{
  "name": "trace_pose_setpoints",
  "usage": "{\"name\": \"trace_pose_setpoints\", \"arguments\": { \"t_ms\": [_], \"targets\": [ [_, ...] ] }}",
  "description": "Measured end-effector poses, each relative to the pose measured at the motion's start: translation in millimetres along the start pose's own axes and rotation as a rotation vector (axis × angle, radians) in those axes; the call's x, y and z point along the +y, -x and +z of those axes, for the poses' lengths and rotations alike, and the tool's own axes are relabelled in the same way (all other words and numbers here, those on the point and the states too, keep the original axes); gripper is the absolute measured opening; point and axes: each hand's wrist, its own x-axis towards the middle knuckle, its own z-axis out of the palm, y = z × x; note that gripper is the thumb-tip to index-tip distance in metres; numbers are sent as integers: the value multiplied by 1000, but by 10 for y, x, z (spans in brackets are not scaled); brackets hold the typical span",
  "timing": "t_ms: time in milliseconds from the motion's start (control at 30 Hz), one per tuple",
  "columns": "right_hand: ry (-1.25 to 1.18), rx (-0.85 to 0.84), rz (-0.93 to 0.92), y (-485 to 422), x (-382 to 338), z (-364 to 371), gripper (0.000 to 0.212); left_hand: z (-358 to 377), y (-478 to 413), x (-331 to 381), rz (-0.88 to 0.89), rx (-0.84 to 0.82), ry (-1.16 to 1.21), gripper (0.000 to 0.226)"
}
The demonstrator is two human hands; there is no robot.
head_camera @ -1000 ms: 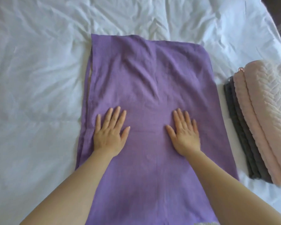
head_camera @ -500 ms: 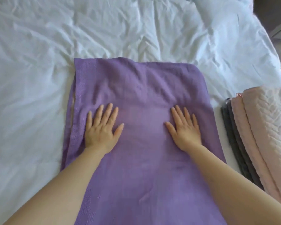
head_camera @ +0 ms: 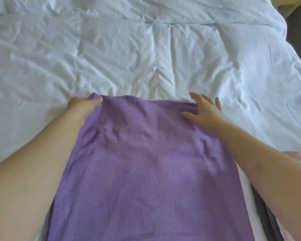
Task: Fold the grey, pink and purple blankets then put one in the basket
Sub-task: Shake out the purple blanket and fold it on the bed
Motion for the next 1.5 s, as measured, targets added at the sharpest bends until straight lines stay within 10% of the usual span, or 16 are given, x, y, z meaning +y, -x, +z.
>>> {"name": "trace_pose_setpoints", "arguments": {
  "t_ms": [100, 267, 400, 633, 900, 1167, 1500],
  "targets": [
    [115, -132, -78, -107, -204, 38, 60, -118, 127, 71, 101, -268, -92, 9],
    [241, -17, -449, 147, -326, 91, 23, -267, 596, -82, 539, -725, -480, 18],
    [326, -144, -568, 547, -210, 62, 27, -259, 859, -337, 399, -1050, -811, 17],
    [404, -172, -439, 752, -15, 65, 26, 214, 560, -88, 643, -78, -500, 18],
    [405, -94, -415, 545, 63, -51, 56, 930, 526, 112, 499, -144, -978, 25],
    [677, -225, -336, 45, 392, -675, 26, 196, 181, 266, 167, -342, 17, 7],
    [760, -182, -33, -165, 653, -821, 28, -740, -409, 185, 110, 42, 189, 12]
  ]
}}
